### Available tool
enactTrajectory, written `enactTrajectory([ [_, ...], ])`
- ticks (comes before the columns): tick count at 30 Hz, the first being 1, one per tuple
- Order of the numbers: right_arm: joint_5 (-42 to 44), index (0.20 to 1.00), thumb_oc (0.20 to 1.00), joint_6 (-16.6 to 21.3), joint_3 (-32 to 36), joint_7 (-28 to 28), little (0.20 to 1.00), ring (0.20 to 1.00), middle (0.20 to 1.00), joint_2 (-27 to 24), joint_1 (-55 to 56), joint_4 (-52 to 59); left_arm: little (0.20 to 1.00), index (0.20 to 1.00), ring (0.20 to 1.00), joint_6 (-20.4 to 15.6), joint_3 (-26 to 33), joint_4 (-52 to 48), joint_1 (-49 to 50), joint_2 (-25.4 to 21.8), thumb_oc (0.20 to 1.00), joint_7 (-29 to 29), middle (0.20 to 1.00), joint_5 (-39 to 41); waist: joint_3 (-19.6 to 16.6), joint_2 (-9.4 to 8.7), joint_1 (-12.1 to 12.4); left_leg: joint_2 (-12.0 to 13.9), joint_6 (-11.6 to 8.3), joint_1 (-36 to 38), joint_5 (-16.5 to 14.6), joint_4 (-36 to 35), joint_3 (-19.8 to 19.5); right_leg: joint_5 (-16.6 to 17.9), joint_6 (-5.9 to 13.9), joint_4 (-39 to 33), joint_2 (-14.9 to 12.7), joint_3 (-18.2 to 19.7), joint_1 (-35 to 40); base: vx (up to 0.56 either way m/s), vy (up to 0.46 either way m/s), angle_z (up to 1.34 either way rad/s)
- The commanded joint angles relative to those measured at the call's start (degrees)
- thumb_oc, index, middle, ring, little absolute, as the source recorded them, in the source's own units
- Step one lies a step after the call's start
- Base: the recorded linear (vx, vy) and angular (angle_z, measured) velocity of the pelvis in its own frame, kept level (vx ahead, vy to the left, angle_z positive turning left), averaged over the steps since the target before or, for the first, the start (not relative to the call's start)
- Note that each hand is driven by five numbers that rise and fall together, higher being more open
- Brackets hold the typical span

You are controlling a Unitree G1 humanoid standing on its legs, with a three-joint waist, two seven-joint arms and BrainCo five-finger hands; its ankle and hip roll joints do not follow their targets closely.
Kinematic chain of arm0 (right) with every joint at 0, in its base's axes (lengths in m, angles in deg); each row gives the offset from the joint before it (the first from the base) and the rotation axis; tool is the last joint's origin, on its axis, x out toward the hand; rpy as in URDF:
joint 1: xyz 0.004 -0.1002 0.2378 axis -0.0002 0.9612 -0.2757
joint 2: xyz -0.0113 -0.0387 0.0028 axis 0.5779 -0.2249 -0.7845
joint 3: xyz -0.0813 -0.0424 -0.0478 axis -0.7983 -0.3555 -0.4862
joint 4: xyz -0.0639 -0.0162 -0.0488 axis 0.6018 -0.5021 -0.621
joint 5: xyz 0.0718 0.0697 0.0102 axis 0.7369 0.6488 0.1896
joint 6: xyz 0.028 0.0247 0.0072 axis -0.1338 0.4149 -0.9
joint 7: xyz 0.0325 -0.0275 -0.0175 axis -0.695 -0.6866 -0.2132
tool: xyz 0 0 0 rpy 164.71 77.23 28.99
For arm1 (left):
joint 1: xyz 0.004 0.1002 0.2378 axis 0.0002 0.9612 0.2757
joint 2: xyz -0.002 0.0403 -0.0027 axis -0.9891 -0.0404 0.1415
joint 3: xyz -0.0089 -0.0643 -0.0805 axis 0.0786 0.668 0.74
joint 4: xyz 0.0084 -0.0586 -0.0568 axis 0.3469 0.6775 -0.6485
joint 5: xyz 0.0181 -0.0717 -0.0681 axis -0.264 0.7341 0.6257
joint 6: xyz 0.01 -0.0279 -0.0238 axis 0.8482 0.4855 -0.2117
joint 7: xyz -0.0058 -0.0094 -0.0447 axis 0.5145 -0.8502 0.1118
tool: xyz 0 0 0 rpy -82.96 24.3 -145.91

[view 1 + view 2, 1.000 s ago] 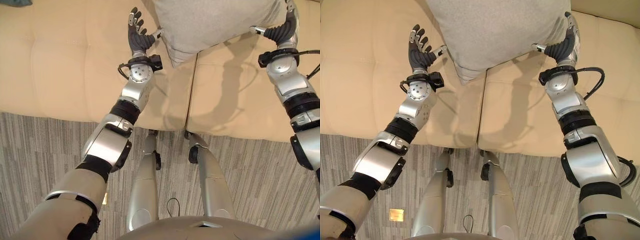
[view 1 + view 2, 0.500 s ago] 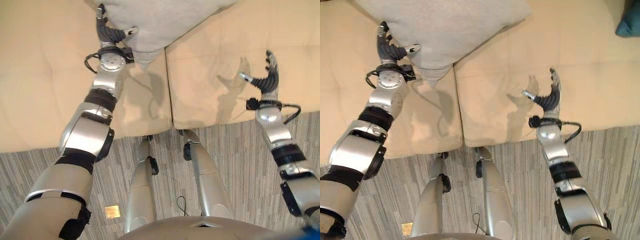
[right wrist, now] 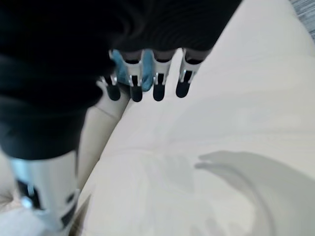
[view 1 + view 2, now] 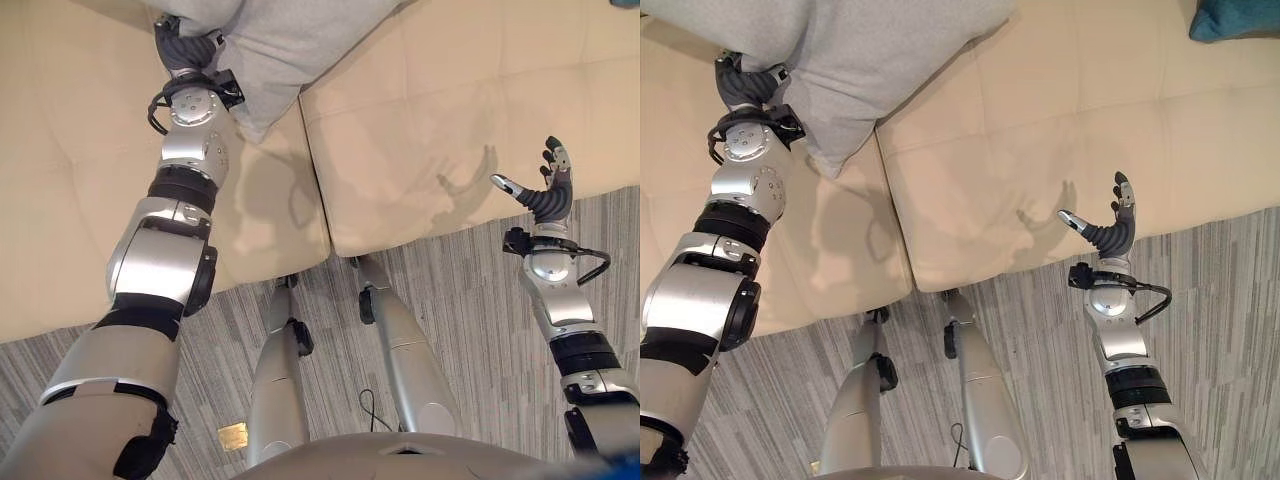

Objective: Pick up all the scattered cushions and arrange them neatly on the sofa.

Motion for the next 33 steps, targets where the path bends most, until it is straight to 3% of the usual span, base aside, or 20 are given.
enactTrajectory([
  [1,-0.5,1.000,1.000,3.8,1.8,0.4,1.000,1.000,1.000,-1.4,1.5,0.1,0.200,0.200,0.200,-5.6,-7.2,-6.2,-5.7,-1.8,0.200,-1.0,0.200,-7.8,-5.9,-0.02,-1.1,2.2,-4.58,5.9,-7.4,0.3,-3.4,3.3,8.56,-13.4,-1.1,-3.2,8.2,0.00,0.000,0.00],
  [10,-2.1,1.000,1.000,6.4,2.6,2.5,1.000,1.000,1.000,-2.7,4.2,0.7,0.200,0.200,0.200,-5.1,-13.8,-14.2,-8.8,-11.6,0.200,1.9,0.200,-22.9,-6.9,0.71,-0.5,2.3,-4.70,6.9,-7.5,0.3,-3.1,3.3,8.96,-13.5,-1.5,-3.4,9.3,0.00,0.000,0.00],
  [28,-3.2,1.000,1.000,7.6,1.8,4.0,1.000,1.000,1.000,-4.2,6.0,2.1,0.200,0.200,0.200,-4.1,-14.4,-5.1,-10.7,-17.3,0.200,1.8,0.200,-26.4,-6.1,1.09,-0.6,2.0,-4.34,7.3,-7.3,0.3,-2.5,3.8,8.94,-13.4,-2.1,-3.2,9.7,0.00,0.003,-0.01],
  [29,-3.2,1.000,1.000,7.6,1.8,4.2,1.000,1.000,1.000,-4.6,6.0,2.1,0.736,0.736,0.736,-4.0,-14.5,-4.7,-11.0,-17.4,0.736,1.6,0.736,-26.5,-6.0,1.09,-0.6,2.0,-4.32,7.2,-7.3,0.3,-2.5,3.8,8.96,-13.4,-2.1,-3.2,9.6,0.00,0.000,0.00],
  [30,-2.9,1.000,1.000,7.7,1.9,4.3,1.000,1.000,1.000,-4.9,5.9,2.2,1.000,1.000,1.000,-3.8,-14.7,-4.1,-11.5,-17.5,1.000,1.4,1.000,-26.3,-5.9,1.06,-0.6,2.0,-4.28,7.1,-7.2,0.3,-2.5,3.9,8.93,-13.4,-2.1,-3.1,9.5,0.00,0.000,0.00],
  [33,-2.5,1.000,1.000,7.6,1.8,4.3,1.000,1.000,1.000,-4.9,6.3,2.1,1.000,1.000,1.000,-3.9,-15.3,-4.2,-13.3,-17.5,1.000,1.5,1.000,-25.9,-5.3,0.91,-0.6,2.0,-4.26,7.0,-7.1,0.3,-2.5,4.0,9.00,-13.4,-2.2,-3.2,9.2,0.00,0.000,0.00],
])
